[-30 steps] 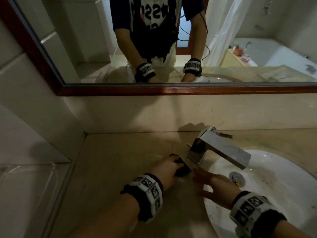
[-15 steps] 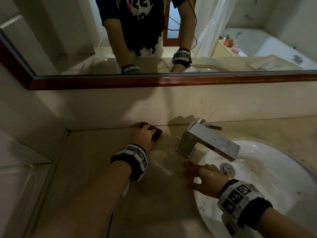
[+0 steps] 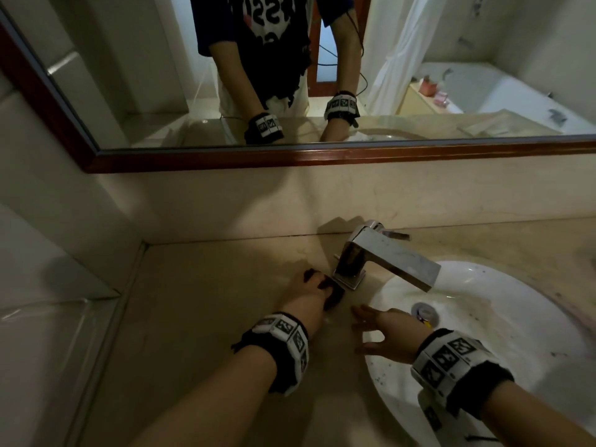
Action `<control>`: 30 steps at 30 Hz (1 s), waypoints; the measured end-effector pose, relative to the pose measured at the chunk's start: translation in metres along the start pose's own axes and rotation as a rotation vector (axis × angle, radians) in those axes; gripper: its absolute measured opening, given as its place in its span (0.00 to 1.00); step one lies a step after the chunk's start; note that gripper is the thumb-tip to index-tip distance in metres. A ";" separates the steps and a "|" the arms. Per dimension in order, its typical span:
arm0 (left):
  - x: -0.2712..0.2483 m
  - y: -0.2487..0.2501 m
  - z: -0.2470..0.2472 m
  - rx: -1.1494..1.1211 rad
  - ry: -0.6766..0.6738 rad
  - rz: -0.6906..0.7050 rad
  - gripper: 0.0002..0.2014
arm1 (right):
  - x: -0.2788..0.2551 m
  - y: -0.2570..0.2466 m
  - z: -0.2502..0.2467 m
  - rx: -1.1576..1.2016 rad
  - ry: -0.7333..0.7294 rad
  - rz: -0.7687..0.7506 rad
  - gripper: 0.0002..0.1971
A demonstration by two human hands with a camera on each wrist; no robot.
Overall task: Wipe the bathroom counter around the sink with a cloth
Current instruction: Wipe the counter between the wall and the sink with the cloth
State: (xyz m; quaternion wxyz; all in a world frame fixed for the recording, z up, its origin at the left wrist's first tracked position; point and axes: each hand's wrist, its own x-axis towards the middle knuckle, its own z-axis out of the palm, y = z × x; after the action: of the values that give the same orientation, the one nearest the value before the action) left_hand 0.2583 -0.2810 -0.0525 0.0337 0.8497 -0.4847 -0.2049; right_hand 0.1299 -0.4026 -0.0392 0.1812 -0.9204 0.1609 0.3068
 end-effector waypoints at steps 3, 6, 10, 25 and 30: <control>-0.020 0.024 0.011 -0.005 -0.067 0.057 0.23 | -0.008 -0.003 0.001 0.019 0.023 0.005 0.28; -0.026 0.031 0.001 -0.199 -0.019 0.046 0.20 | -0.014 -0.004 0.004 0.028 0.056 0.031 0.28; -0.032 -0.003 -0.025 -0.564 0.172 -0.086 0.19 | -0.020 -0.001 0.003 -0.094 0.133 0.052 0.21; -0.054 -0.034 -0.017 -0.004 -0.104 -0.277 0.29 | -0.034 0.015 0.031 -0.002 0.184 0.049 0.18; -0.050 0.010 0.001 -0.030 -0.170 -0.203 0.32 | -0.043 0.016 0.024 -0.002 0.201 0.048 0.18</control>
State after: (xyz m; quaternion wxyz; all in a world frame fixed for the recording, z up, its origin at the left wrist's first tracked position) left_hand 0.2274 -0.2442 -0.0348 -0.0157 0.8732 -0.3943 -0.2859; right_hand 0.0783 -0.3986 -0.0341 0.1559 -0.9426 0.2001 0.2171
